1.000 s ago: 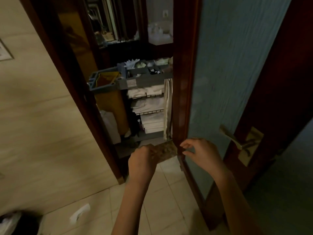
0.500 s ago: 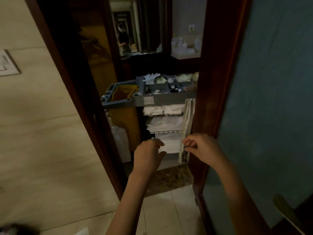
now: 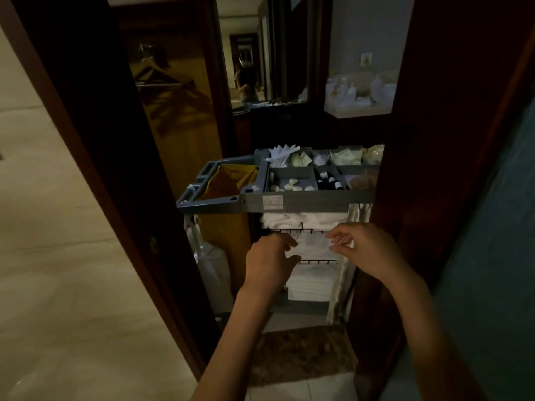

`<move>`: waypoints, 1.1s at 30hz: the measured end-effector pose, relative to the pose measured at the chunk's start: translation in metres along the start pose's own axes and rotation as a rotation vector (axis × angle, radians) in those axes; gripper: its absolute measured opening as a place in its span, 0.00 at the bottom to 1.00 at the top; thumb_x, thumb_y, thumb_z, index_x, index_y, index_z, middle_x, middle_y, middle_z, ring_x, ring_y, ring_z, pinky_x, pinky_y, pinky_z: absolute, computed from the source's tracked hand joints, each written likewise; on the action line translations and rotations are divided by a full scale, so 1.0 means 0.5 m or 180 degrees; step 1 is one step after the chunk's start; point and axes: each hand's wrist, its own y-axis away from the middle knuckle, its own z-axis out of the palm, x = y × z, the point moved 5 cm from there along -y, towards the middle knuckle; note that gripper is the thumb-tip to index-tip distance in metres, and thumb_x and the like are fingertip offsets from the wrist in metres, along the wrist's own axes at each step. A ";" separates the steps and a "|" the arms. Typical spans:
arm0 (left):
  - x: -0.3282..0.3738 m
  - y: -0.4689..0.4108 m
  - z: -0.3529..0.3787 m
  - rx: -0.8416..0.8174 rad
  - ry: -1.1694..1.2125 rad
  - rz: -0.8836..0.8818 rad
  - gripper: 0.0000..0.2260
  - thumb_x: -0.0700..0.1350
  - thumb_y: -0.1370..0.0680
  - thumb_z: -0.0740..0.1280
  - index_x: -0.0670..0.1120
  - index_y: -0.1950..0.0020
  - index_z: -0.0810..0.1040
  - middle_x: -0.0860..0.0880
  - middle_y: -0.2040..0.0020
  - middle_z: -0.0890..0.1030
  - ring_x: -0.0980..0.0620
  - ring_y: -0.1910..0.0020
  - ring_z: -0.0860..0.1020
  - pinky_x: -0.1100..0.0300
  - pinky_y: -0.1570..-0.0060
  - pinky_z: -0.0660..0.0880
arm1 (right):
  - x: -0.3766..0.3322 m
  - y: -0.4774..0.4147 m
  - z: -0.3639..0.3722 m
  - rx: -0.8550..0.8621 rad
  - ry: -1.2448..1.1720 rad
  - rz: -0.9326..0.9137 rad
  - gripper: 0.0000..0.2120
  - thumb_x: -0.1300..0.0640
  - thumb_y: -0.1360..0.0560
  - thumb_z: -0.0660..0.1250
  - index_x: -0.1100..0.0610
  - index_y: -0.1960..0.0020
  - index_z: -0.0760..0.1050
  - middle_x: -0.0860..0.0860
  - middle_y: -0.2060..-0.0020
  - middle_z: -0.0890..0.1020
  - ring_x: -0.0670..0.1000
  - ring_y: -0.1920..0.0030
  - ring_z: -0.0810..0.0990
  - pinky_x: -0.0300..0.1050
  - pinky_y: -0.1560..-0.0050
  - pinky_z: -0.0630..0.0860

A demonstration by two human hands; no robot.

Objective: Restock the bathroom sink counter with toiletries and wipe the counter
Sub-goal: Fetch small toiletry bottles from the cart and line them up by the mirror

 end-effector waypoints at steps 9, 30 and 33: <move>-0.045 -0.168 0.090 -0.0182 0.0147 -0.0090 0.14 0.51 0.25 0.71 0.52 0.40 0.78 0.54 0.44 0.81 0.55 0.46 0.78 0.58 0.45 0.76 | 0.077 -0.143 0.058 -0.0254 -0.0114 0.0211 0.10 0.56 0.26 0.70 0.49 0.45 0.79 0.42 0.54 0.81 0.35 0.58 0.75 0.24 0.61 0.65; -0.178 -0.784 0.274 -0.0698 0.0216 0.0315 0.11 0.44 0.22 0.66 0.50 0.40 0.78 0.50 0.43 0.81 0.51 0.45 0.79 0.58 0.48 0.75 | 0.353 -0.662 0.153 -0.0027 -0.0140 0.1018 0.12 0.56 0.26 0.71 0.49 0.43 0.79 0.45 0.51 0.81 0.41 0.53 0.76 0.29 0.56 0.69; -0.207 -0.820 0.323 -0.0769 0.0415 0.0210 0.14 0.47 0.23 0.68 0.51 0.37 0.77 0.52 0.42 0.81 0.54 0.44 0.78 0.61 0.49 0.73 | 0.409 -0.684 0.186 -0.0105 -0.0241 0.1219 0.11 0.57 0.27 0.72 0.50 0.45 0.80 0.45 0.53 0.82 0.43 0.53 0.79 0.34 0.54 0.73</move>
